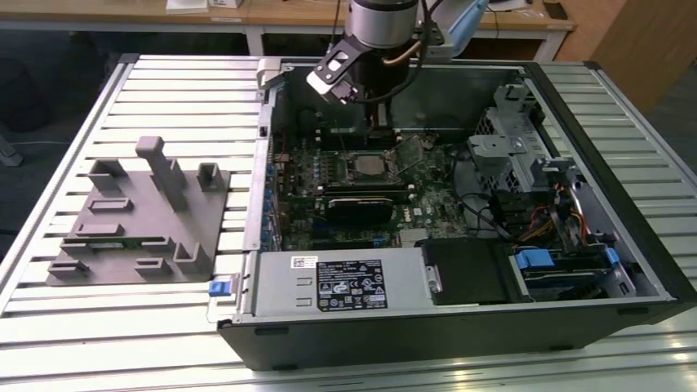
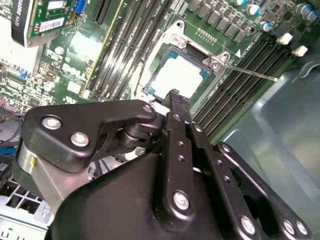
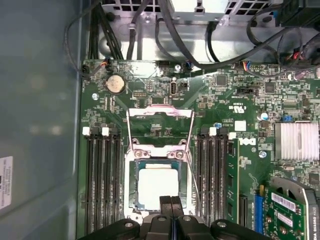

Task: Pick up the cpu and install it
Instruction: 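Close the cpu cover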

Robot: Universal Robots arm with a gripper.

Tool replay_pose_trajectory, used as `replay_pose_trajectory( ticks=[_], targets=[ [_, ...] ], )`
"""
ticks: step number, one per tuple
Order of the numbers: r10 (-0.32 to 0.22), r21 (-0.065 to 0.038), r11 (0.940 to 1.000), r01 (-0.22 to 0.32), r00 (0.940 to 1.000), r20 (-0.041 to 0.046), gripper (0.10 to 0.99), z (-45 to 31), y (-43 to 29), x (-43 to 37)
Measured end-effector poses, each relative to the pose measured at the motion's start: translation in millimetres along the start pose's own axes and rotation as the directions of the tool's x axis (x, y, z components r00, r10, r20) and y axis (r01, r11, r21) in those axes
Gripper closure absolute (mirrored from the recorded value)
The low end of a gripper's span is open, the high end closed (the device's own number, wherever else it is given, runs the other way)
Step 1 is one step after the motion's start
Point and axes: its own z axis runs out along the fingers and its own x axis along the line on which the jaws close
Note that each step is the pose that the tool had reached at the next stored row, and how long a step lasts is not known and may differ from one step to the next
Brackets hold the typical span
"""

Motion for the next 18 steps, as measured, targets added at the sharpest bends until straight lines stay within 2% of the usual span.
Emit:
replay_pose_trajectory(
  ticks=[2, 6, 8, 12, 13, 18],
  targets=[
    [0.0, 0.001, 1.0, 0.0, 1.0, -0.0006, 0.969, 0.2, 1.4, -0.2],
    [0.0, 0.011, 0.9999, 0.0, 1.0, -0.0028, 0.969, 0.5, 8.2, -0.2],
    [0.0, 0.018, 0.9998, 0.0, 0.9999, -0.0124, 0.969, 0.2, 9.0, -0.2],
    [0.001, 0.024, 0.9997, 0.0, 0.9998, -0.0175, 0.969, -9.7, 9.5, -0.3],
    [0.001, 0.026, 0.9997, 0.0, 0.9998, -0.0216, 0.969, -10.5, 9.8, -0.3],
    [0.002, 0.04, 0.9992, 0.0, 0.9994, -0.0337, 0.969, -9.8, 20.5, -0.3]
  ],
)
